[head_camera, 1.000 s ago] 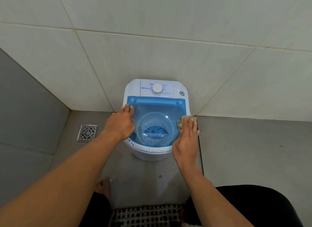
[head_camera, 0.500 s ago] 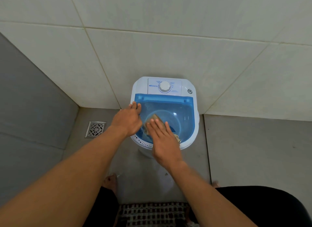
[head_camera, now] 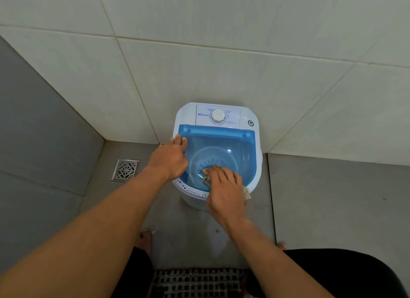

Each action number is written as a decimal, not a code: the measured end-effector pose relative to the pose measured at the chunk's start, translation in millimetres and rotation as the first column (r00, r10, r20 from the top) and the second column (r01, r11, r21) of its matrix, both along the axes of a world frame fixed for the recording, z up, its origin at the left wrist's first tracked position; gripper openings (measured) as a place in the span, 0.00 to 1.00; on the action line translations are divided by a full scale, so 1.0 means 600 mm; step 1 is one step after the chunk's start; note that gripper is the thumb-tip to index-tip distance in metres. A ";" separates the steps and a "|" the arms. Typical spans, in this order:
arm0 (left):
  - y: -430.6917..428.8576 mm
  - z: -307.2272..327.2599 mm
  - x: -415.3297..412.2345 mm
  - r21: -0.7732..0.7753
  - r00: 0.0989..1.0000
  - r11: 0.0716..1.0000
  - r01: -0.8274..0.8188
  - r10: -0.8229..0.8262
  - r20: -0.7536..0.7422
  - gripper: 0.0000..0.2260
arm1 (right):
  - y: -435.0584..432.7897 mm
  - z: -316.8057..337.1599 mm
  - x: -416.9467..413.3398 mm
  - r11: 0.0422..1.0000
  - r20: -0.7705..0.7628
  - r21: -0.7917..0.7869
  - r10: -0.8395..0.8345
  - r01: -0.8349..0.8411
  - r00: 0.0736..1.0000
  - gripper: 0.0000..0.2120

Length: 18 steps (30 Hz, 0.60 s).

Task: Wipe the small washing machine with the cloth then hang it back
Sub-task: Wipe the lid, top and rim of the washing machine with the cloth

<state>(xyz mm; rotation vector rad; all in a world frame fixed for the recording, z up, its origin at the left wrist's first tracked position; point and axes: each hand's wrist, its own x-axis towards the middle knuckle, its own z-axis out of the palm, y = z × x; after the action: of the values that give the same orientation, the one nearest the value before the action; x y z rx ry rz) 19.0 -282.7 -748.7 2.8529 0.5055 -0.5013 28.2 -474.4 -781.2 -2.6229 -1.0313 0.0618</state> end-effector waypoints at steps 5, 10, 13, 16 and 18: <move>0.001 -0.005 0.002 0.002 1.000 1.000 0.004 -0.004 -0.004 0.26 | 0.016 -0.010 -0.022 0.996 -0.025 0.085 -0.010 0.012 1.000 0.20; 0.000 -0.005 0.000 -0.009 1.000 1.000 -0.016 0.016 0.010 0.26 | -0.005 -0.011 -0.001 0.994 0.029 0.016 0.111 -0.112 0.993 0.22; -0.001 -0.003 -0.001 -0.008 1.000 1.000 -0.016 0.016 0.010 0.25 | -0.034 -0.004 0.021 0.988 0.055 -0.048 0.151 -0.149 0.987 0.22; 0.000 0.000 0.000 -0.014 1.000 1.000 -0.012 0.012 0.014 0.26 | -0.052 -0.011 0.016 0.999 0.029 -0.013 0.051 -0.050 0.998 0.25; -0.001 -0.001 -0.003 -0.011 1.000 1.000 -0.015 0.015 0.016 0.25 | -0.044 -0.020 0.002 0.994 -0.032 0.071 -0.081 0.083 0.996 0.28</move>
<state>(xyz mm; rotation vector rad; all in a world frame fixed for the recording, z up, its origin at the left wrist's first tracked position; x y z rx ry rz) 17.2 -283.6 -749.6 2.8381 0.5189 -0.4763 29.2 -500.9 -793.4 -2.5882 -0.8976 0.0435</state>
